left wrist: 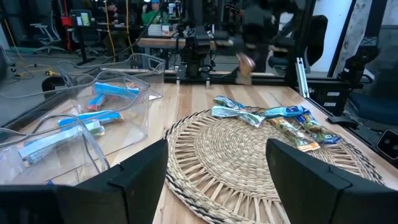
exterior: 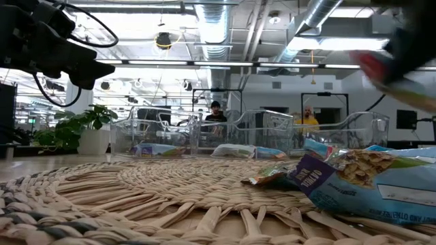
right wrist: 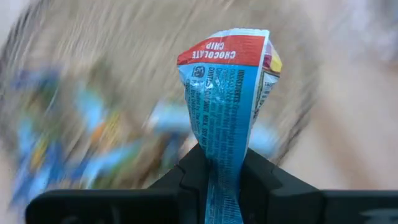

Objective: Pick and place Granola Bars by type
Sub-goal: Put the red granola bar into the right transparent bin

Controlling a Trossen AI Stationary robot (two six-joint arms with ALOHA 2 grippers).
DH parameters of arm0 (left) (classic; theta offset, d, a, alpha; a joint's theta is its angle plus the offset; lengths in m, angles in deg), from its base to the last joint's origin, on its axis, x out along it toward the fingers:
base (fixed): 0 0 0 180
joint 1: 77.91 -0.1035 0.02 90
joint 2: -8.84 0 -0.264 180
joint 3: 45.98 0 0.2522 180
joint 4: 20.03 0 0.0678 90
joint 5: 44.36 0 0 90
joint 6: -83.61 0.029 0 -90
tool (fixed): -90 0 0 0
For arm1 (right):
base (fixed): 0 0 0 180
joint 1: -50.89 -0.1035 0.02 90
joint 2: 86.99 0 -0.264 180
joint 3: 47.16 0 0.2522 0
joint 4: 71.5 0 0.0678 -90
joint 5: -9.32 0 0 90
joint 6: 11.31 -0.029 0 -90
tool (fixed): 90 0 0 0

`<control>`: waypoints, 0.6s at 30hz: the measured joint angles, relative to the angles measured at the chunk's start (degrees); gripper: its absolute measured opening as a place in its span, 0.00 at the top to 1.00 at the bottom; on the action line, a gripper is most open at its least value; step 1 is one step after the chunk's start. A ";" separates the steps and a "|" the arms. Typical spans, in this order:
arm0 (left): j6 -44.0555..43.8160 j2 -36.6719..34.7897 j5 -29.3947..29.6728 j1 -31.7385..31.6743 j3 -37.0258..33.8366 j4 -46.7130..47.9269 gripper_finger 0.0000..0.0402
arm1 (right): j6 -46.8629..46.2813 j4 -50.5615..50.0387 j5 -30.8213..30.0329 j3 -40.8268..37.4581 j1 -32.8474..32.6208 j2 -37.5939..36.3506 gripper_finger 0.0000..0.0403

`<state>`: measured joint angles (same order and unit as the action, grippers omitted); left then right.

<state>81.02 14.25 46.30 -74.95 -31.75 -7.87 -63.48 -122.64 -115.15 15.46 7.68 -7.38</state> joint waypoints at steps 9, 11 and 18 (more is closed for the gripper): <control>0.08 0.00 0.00 0.00 0.00 -0.01 0.34 | 13.66 5.16 -27.91 0.02 6.53 -6.47 0.86; 0.19 0.00 0.01 0.00 0.00 0.00 0.34 | 16.78 6.97 -32.64 0.02 7.80 -7.32 0.86; 0.33 0.00 0.01 0.00 0.00 0.00 0.34 | 22.42 8.36 -39.02 0.02 14.75 -10.79 0.86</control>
<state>81.35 14.25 46.31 -74.95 -31.75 -7.87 -41.07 -114.28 -154.17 15.49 22.42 -18.17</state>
